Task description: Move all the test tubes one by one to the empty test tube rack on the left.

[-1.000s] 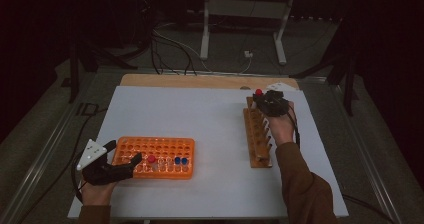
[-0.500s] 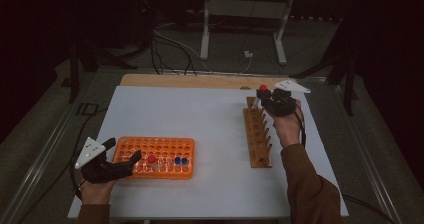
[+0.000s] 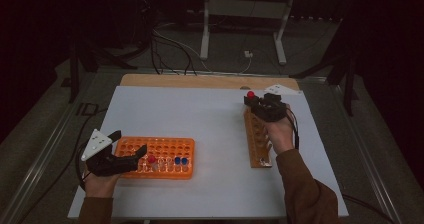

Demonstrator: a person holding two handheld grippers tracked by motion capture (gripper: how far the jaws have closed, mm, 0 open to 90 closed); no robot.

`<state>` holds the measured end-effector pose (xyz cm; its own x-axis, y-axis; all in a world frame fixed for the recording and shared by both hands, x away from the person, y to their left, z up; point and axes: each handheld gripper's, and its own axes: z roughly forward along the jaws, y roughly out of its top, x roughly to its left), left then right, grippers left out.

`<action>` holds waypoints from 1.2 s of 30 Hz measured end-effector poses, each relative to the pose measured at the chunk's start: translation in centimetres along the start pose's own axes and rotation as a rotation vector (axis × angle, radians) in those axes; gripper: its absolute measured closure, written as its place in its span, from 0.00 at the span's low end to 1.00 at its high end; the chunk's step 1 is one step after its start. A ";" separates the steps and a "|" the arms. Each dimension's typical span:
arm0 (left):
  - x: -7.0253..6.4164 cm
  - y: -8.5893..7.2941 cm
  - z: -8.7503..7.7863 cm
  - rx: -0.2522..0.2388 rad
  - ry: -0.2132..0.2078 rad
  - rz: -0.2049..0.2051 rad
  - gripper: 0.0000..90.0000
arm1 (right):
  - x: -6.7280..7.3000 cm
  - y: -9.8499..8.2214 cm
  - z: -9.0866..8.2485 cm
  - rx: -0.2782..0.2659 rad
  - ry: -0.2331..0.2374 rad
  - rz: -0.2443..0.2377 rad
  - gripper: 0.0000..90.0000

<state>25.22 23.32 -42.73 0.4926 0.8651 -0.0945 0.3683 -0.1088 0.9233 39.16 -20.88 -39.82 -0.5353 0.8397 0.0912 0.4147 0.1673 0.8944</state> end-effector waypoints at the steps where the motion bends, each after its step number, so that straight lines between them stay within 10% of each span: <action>1: -0.1 0.2 0.2 0.002 -0.001 0.007 0.01 | 0.3 0.0 0.1 0.005 0.011 -0.001 0.83; 36: -4.5 3.2 4.2 0.062 -0.101 0.156 0.17 | 15.1 2.0 3.2 0.054 0.391 -0.121 0.83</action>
<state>27.54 16.99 -40.92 0.6232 0.7820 0.0078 0.3279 -0.2703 0.9052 34.28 -6.19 -38.03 -0.8174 0.5547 0.1552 0.3641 0.2888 0.8854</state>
